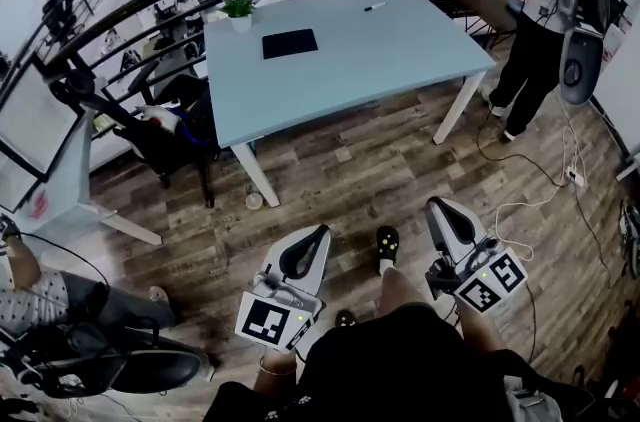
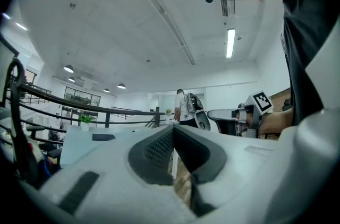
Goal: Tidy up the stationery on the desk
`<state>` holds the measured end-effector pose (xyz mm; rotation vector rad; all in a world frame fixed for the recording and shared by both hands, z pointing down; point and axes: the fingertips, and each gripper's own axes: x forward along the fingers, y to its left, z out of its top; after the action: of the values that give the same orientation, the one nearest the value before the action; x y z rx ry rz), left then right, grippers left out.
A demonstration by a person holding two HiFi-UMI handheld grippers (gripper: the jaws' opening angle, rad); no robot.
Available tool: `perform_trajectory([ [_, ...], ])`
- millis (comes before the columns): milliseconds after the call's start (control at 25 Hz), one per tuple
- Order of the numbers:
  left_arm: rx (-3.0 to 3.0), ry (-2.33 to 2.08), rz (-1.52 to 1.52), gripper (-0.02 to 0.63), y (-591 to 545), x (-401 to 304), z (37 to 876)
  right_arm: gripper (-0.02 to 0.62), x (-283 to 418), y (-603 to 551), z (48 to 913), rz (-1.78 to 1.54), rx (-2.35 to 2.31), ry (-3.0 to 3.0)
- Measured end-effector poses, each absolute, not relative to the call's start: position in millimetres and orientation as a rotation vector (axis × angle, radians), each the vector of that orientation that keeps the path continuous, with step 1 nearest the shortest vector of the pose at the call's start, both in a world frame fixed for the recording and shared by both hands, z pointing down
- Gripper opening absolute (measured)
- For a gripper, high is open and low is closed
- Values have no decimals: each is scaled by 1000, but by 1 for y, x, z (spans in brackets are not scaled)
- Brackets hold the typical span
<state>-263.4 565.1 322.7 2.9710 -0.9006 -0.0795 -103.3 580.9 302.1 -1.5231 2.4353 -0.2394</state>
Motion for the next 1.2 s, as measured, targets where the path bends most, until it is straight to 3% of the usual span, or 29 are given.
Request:
perform_trajectory([
  [480, 2929, -1005, -88, -12, 518, -250, 329, -2, -73, 526, 313, -257, -1429, 2428],
  [1200, 2885, -1160, -26, -12, 368, -165, 325, -3, -4, 352, 321, -329, -1253, 2547],
])
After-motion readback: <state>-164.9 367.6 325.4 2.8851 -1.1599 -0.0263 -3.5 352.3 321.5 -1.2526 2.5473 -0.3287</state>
